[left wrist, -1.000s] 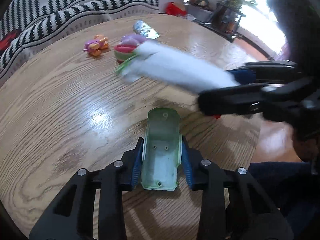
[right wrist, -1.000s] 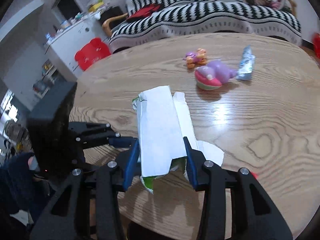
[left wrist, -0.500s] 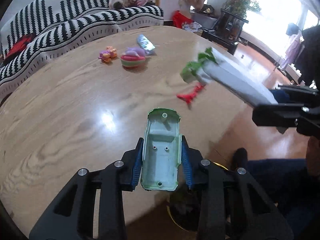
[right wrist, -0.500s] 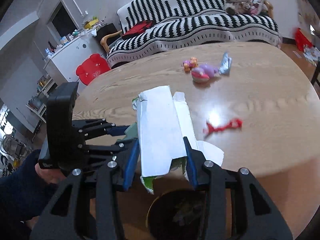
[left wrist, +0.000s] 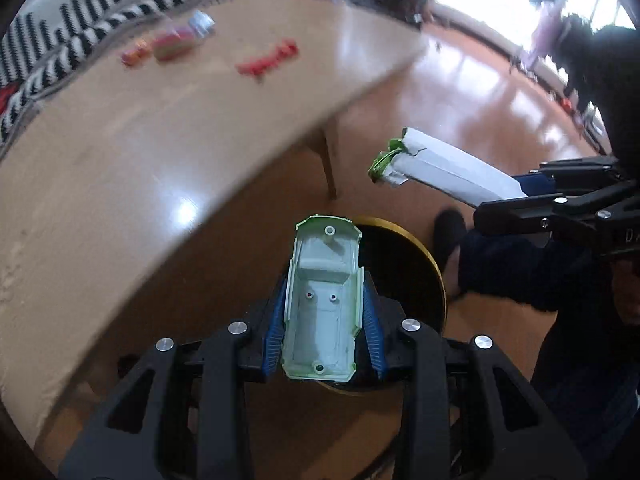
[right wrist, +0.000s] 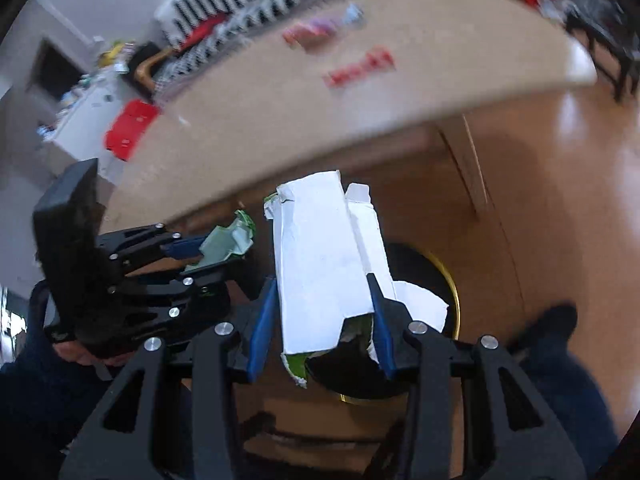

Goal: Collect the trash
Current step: 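Carry the tray and paper box over the bin and open both tools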

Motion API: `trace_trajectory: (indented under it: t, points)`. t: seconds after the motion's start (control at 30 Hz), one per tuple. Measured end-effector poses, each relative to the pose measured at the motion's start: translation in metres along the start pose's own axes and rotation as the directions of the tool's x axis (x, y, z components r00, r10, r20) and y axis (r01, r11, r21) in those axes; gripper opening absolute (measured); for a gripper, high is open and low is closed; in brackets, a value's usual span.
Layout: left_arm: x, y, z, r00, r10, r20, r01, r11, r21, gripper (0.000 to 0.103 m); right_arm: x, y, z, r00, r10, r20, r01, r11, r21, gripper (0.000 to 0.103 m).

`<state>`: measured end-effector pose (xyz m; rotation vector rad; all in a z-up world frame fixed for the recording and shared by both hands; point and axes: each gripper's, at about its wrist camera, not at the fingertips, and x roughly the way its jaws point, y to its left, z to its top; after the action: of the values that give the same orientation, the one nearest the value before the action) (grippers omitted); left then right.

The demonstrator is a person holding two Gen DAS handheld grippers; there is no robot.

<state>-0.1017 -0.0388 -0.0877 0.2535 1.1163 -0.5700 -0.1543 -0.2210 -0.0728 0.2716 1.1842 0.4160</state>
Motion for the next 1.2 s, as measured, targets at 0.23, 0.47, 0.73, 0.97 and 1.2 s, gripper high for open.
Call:
trace_trajectory:
  t: [0.23,0.47,0.73,0.97,1.2]
  points:
    - [0.046,-0.011,-0.009,0.985,-0.068,-0.157,0.065,0.998,-0.025,0.035,0.022,-0.016,-0.017,0.995,-0.022,-0.101,0.031,0.996,0.085,0.043]
    - [0.055,-0.017,-0.008,0.982,-0.082,-0.172,0.077,0.996,-0.037,0.035,0.026,-0.011,-0.013,0.993,-0.035,-0.112,0.044,0.996,0.072,0.044]
    - [0.055,-0.020,-0.010,0.981,-0.073,-0.177,0.068,0.997,-0.034,0.035,0.026,-0.011,-0.006,0.993,-0.041,-0.111,0.049,0.997,0.066,0.044]
    - [0.057,-0.021,-0.011,0.980,-0.073,-0.183,0.069,0.997,-0.030,0.035,0.026,-0.009,-0.005,0.993,-0.043,-0.111,0.050,0.997,0.061,0.046]
    - [0.054,-0.020,-0.008,0.984,-0.062,-0.165,0.057,0.998,-0.036,0.067,0.020,-0.013,-0.002,0.995,-0.053,-0.087,0.061,0.994,0.093,0.072]
